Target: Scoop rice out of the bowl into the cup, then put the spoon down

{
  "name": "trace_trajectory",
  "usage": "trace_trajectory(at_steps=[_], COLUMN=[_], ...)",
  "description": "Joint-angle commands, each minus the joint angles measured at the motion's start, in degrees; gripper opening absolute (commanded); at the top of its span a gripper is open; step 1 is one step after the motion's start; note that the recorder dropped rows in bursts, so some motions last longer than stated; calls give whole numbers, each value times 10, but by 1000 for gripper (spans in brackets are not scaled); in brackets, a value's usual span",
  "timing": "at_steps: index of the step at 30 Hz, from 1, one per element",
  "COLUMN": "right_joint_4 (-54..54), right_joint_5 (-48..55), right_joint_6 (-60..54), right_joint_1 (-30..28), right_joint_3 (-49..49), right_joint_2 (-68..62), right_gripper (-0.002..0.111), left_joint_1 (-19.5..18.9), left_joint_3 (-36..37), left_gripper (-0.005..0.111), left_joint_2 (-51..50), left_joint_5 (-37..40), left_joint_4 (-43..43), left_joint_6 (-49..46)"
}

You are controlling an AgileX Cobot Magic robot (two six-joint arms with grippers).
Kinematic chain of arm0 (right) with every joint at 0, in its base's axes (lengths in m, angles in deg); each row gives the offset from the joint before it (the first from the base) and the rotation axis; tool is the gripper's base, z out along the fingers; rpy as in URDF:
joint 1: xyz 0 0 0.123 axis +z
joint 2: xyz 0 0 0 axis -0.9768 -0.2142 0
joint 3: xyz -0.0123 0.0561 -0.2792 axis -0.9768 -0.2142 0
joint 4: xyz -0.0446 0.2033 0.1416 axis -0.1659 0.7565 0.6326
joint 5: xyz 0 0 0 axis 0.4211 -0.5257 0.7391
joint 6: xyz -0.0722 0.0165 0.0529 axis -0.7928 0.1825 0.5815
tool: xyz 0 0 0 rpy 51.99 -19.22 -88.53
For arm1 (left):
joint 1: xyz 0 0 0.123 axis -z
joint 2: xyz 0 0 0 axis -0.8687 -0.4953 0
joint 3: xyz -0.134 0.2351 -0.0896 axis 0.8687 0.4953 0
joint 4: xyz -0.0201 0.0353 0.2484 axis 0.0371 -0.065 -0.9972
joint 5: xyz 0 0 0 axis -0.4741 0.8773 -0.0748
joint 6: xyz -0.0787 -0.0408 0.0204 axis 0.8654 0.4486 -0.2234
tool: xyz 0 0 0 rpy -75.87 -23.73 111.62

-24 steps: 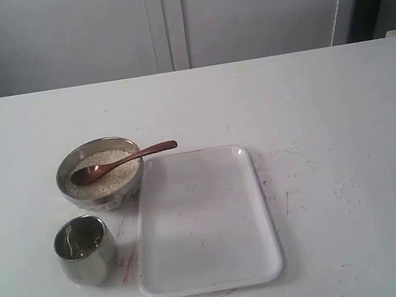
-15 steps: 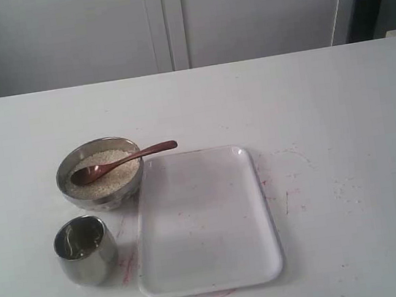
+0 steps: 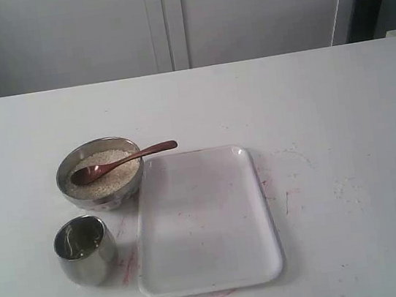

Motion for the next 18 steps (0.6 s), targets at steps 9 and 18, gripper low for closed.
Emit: trace_trajectory(at_steps=[9, 18], right_joint_4=[-2, -2], right_joint_5=[-26, -206], right_joint_6=[-15, -3], right_joint_1=[-2, -2], right_joint_3=[-3, -3], right_joint_2=[2, 2], right_gripper=[0, 0], left_joint_1=[-2, -2], left_joint_3=[-4, -4], left_gripper=[14, 14], left_joint_2=[0, 0], left_joint_5=[-2, -2], left_joint_4=[4, 4], left_joint_6=[1, 1])
